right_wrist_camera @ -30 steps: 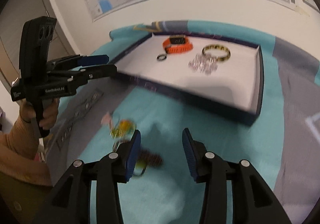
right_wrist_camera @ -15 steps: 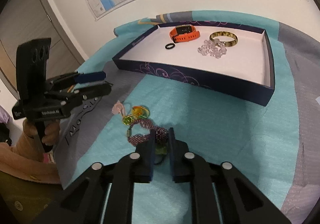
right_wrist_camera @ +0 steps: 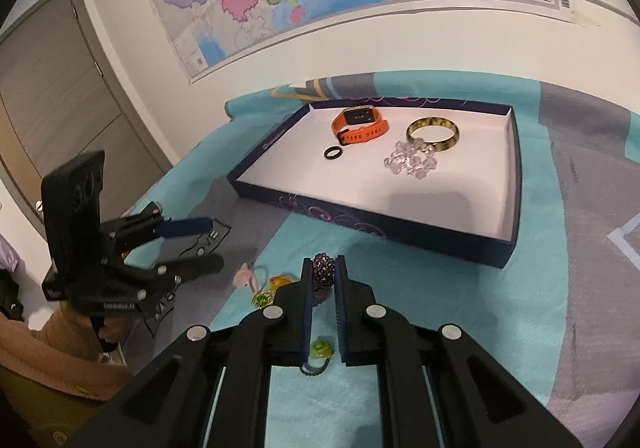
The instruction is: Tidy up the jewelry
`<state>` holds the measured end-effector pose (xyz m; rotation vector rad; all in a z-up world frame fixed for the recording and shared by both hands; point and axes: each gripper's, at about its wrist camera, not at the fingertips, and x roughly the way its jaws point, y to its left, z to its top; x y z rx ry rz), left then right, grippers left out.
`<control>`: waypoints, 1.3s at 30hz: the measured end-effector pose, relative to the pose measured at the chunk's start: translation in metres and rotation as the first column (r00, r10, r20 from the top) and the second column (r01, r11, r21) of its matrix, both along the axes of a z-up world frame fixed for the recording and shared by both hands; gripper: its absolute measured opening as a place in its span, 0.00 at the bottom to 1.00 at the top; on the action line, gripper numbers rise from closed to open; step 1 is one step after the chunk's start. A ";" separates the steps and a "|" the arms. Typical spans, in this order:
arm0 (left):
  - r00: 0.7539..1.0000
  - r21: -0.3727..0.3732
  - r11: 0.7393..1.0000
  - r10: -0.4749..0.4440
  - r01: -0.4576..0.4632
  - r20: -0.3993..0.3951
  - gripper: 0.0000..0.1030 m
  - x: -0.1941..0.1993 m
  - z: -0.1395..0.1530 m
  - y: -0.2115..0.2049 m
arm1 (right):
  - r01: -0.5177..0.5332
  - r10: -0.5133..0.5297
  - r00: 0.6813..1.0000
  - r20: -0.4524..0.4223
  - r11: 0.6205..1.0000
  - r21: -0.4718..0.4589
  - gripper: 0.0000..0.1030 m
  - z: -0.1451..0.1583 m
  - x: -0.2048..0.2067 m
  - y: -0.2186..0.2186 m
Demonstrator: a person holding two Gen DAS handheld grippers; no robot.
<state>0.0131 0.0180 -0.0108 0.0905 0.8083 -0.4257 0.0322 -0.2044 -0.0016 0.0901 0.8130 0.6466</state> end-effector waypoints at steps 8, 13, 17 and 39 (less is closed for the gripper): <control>0.999 0.023 0.999 -0.049 0.049 -0.007 0.57 -0.005 -0.005 -0.012 | 0.044 -0.045 0.999 -0.022 0.998 -0.036 0.08 -0.013 0.006 -0.008; 0.997 0.025 0.998 -0.064 0.065 -0.035 0.50 -0.003 -0.010 -0.018 | 0.047 -0.049 0.998 -0.033 0.997 -0.063 0.09 -0.022 0.007 -0.007; 0.995 0.027 0.997 -0.077 0.079 -0.058 0.45 -0.001 -0.015 -0.023 | 0.050 -0.053 0.997 -0.051 0.997 -0.061 0.09 -0.028 0.008 -0.009; 0.994 -0.006 0.998 -0.057 0.057 -0.089 0.17 0.004 -0.021 -0.023 | 0.008 -0.013 1.000 -0.026 0.986 -0.168 0.43 -0.033 0.000 0.013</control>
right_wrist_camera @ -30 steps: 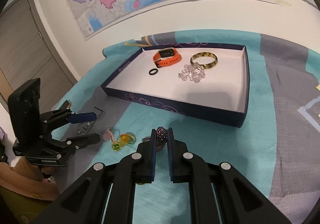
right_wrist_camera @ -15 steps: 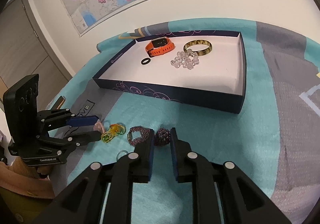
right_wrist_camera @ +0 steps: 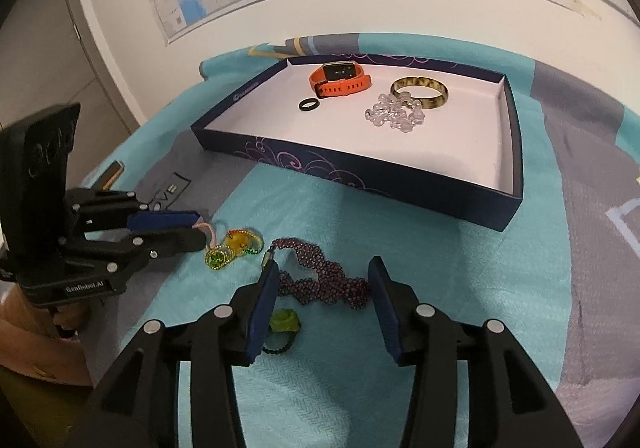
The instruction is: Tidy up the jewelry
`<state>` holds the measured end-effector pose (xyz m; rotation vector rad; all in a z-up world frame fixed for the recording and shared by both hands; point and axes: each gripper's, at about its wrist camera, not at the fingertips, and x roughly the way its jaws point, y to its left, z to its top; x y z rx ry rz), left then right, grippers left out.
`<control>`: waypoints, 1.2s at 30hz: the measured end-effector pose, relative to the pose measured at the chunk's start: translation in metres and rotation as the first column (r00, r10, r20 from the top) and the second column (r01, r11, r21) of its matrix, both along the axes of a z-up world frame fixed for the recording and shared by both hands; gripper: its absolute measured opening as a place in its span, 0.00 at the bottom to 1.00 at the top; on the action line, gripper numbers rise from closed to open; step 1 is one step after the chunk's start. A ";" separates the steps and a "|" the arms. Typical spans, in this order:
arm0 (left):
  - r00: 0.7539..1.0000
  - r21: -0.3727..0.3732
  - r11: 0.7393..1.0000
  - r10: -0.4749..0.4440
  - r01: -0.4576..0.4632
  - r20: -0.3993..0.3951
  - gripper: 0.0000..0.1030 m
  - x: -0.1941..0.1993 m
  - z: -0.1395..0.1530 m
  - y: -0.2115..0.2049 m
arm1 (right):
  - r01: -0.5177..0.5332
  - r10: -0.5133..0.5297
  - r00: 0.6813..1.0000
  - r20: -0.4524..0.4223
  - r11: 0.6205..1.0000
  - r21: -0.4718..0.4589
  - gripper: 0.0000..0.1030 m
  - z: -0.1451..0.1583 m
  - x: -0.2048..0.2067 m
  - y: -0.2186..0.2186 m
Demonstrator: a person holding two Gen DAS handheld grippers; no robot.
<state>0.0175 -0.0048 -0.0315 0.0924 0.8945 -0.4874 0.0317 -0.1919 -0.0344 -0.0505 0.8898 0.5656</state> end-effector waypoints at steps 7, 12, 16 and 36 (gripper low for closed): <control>1.000 -0.004 1.000 0.000 0.000 -0.003 0.18 0.001 0.000 0.001 | 0.007 -0.007 1.000 0.007 0.999 -0.032 0.18 -0.001 0.002 -0.002; 1.000 -0.005 1.000 0.000 0.000 -0.002 0.17 0.001 -0.001 0.001 | 0.010 -0.009 1.000 0.009 1.000 -0.016 0.06 0.001 0.000 -0.003; 1.000 -0.009 1.000 0.006 -0.006 0.000 0.17 0.000 0.000 0.002 | 0.018 -0.018 1.000 0.004 1.000 0.022 0.05 0.004 0.001 -0.007; 0.999 -0.032 0.999 0.003 -0.002 0.041 0.14 -0.006 0.016 0.007 | 0.038 -0.046 0.997 0.069 0.993 0.115 0.05 0.037 0.001 -0.014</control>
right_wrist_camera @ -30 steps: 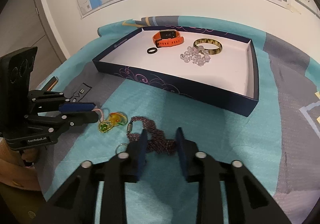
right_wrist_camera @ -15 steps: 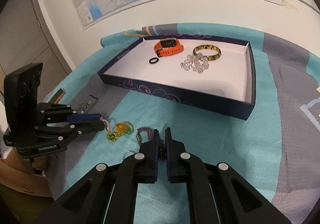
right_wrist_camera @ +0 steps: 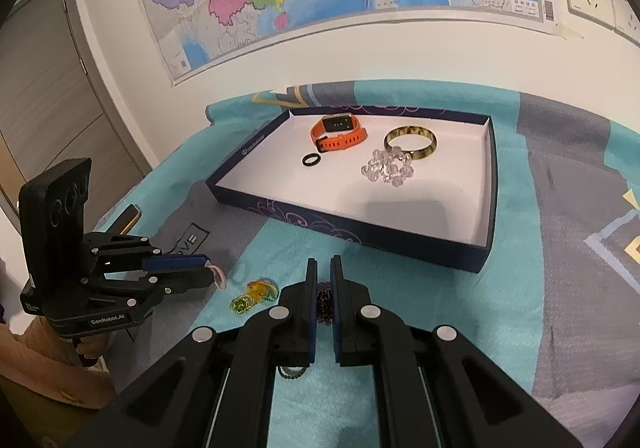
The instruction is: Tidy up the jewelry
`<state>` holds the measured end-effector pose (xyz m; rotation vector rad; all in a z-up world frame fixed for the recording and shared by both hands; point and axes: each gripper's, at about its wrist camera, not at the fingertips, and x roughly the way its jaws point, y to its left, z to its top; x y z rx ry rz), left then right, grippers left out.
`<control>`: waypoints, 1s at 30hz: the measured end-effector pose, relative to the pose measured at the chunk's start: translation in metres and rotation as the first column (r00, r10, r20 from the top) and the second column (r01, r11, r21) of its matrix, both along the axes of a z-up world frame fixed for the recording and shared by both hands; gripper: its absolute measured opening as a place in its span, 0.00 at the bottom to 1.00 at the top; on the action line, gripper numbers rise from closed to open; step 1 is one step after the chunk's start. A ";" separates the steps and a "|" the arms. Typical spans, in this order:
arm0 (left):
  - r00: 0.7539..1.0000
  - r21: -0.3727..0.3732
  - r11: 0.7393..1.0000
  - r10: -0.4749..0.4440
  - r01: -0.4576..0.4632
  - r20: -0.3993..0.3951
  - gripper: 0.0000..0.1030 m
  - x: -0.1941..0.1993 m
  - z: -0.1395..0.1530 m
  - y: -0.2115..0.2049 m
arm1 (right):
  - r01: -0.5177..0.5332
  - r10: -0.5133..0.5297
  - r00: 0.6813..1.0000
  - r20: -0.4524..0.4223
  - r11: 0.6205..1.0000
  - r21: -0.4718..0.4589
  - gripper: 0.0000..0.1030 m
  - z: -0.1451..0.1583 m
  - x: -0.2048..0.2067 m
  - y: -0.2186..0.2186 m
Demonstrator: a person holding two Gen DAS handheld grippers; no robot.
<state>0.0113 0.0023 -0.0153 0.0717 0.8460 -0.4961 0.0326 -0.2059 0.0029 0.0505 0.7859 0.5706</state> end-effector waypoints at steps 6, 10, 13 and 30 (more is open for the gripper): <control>1.000 -0.008 1.000 0.006 -0.006 0.010 0.14 -0.001 0.005 0.001 | 0.006 -0.006 1.000 0.020 1.000 0.001 0.05 0.007 0.001 -0.002; 1.000 -0.012 1.000 0.008 -0.007 0.017 0.14 0.000 0.008 0.002 | 0.005 -0.005 1.000 0.030 1.000 0.002 0.05 0.012 0.001 -0.004; 1.000 -0.013 1.000 0.008 -0.008 0.018 0.14 -0.001 0.008 0.002 | 0.003 -0.003 1.000 0.024 1.000 -0.010 0.05 0.010 0.001 -0.004; 1.000 -0.011 1.000 0.019 -0.019 -0.007 0.14 0.003 0.001 0.002 | 0.035 -0.037 0.998 -0.044 0.998 -0.060 0.05 -0.014 0.005 -0.010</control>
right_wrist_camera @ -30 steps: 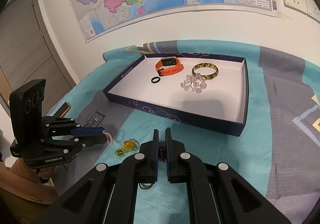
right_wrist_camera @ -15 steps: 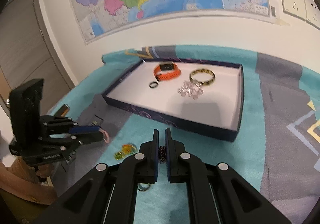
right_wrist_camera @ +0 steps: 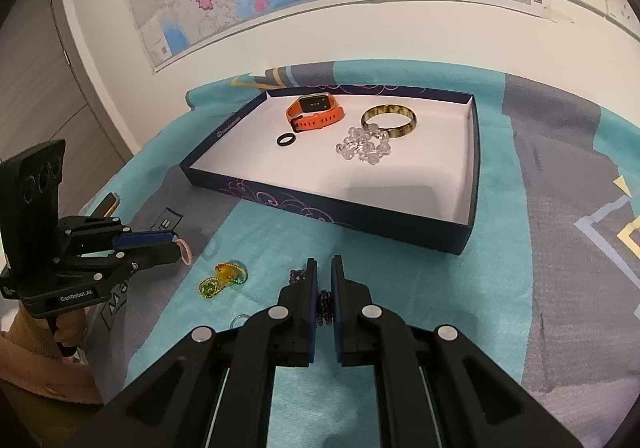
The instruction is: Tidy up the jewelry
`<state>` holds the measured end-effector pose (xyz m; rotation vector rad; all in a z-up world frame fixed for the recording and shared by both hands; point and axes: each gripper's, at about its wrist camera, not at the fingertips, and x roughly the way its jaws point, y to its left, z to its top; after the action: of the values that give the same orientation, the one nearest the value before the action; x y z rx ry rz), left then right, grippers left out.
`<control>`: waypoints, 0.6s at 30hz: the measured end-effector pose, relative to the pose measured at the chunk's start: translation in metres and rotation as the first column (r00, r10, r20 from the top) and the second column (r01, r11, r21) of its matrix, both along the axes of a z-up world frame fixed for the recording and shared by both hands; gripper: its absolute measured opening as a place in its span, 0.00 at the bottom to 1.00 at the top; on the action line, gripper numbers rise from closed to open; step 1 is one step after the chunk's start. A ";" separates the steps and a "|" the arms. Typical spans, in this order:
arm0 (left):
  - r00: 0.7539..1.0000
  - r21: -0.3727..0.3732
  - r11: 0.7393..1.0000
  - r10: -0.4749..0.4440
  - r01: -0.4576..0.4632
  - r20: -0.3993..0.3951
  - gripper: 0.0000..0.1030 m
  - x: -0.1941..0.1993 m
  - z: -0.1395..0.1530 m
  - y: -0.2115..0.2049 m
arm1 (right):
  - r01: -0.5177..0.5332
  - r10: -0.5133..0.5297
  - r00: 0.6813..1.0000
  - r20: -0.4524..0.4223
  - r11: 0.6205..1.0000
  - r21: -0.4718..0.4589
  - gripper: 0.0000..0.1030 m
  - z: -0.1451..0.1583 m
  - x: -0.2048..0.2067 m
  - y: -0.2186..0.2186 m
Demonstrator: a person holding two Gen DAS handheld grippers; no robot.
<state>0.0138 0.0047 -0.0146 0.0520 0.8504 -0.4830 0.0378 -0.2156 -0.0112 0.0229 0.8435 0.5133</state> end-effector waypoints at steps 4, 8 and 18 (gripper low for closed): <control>1.000 -0.001 1.000 0.002 -0.002 -0.005 0.14 0.001 -0.002 0.002 | 0.016 -0.016 1.000 -0.009 1.000 0.006 0.05 -0.001 0.001 -0.005; 1.000 -0.002 1.000 0.005 -0.005 -0.007 0.14 0.000 -0.003 0.002 | 0.025 -0.025 1.000 -0.010 1.000 0.012 0.05 -0.002 0.001 -0.009; 1.000 0.000 1.000 0.005 -0.005 -0.010 0.14 0.001 -0.003 0.001 | 0.046 -0.046 0.999 -0.023 0.999 -0.003 0.10 -0.004 0.002 -0.011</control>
<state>0.0145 0.0062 -0.0175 0.0477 0.8599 -0.4794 0.0403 -0.2265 -0.0151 0.0463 0.8646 0.4701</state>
